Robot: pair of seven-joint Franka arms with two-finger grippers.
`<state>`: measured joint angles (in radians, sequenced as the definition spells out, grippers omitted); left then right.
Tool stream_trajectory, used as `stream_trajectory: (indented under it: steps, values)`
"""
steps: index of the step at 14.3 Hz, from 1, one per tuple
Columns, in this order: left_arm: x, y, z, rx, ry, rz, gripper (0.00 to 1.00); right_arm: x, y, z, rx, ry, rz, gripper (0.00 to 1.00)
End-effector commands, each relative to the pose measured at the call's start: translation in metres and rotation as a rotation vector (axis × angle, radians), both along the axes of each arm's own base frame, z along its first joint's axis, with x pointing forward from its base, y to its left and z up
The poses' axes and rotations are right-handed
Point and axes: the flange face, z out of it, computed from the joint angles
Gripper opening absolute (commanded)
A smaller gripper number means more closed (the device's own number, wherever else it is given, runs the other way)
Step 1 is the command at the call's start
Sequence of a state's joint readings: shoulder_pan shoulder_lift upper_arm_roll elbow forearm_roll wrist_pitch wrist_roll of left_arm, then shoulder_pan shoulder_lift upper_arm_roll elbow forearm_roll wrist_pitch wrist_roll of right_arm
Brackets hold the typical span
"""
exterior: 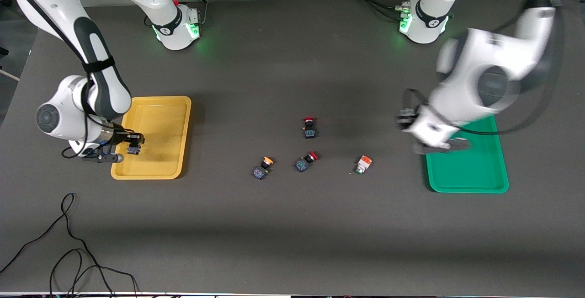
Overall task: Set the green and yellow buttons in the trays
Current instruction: 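Carry both buttons into the same-coloured trays and open both grippers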
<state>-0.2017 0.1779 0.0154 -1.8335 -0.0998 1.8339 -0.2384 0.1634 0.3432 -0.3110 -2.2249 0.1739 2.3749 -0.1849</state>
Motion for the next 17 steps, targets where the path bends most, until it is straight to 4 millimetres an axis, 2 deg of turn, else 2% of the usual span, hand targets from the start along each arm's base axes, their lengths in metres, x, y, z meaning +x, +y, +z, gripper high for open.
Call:
stream_trajectory:
  steps: [1,2,3,4,6,9,10,11,12,13,15,16,17]
  values:
    - [0.007,0.075,-0.019,0.038,0.014,-0.063,0.29,-0.002,0.001,-0.003,0.005,-0.010,0.009,0.11]
    - [0.014,0.090,-0.040,0.060,0.015,-0.083,0.28,-0.001,0.002,-0.001,0.007,-0.009,0.008,0.50]
    - [0.020,0.094,-0.064,0.063,0.004,-0.084,0.28,-0.001,0.002,0.002,0.009,-0.012,0.006,0.70]
    - [0.024,0.101,-0.089,0.065,-0.008,-0.073,0.29,0.000,0.003,0.007,0.015,-0.008,0.006,0.99]
    - [0.030,0.108,-0.136,0.069,-0.018,-0.069,0.29,0.009,0.012,0.028,0.045,0.019,0.006,1.00]
    - [0.031,0.114,-0.200,0.092,-0.011,-0.088,0.29,0.039,0.057,0.070,0.131,0.040,-0.025,1.00]
    - [0.032,0.120,-0.207,0.093,-0.013,-0.080,0.29,0.049,0.079,0.082,0.154,0.035,-0.046,1.00]
    - [0.032,0.123,-0.208,0.094,-0.013,-0.077,0.33,0.059,0.110,0.094,0.163,0.029,-0.076,1.00]
    - [0.033,0.123,-0.207,0.095,-0.015,-0.086,0.64,0.069,0.143,0.106,0.164,0.021,-0.124,1.00]
    - [0.034,0.124,-0.206,0.093,-0.015,-0.109,1.00,0.076,0.183,0.113,0.168,0.023,-0.169,1.00]
    - [0.037,0.126,-0.196,0.093,-0.021,-0.112,1.00,0.086,0.249,0.120,0.177,0.034,-0.251,1.00]
    - [0.041,0.132,-0.180,0.093,-0.028,-0.105,1.00,0.088,0.280,0.126,0.187,0.038,-0.287,1.00]
    - [0.048,0.134,-0.153,0.092,-0.031,-0.123,1.00,0.089,0.306,0.127,0.180,0.041,-0.313,1.00]
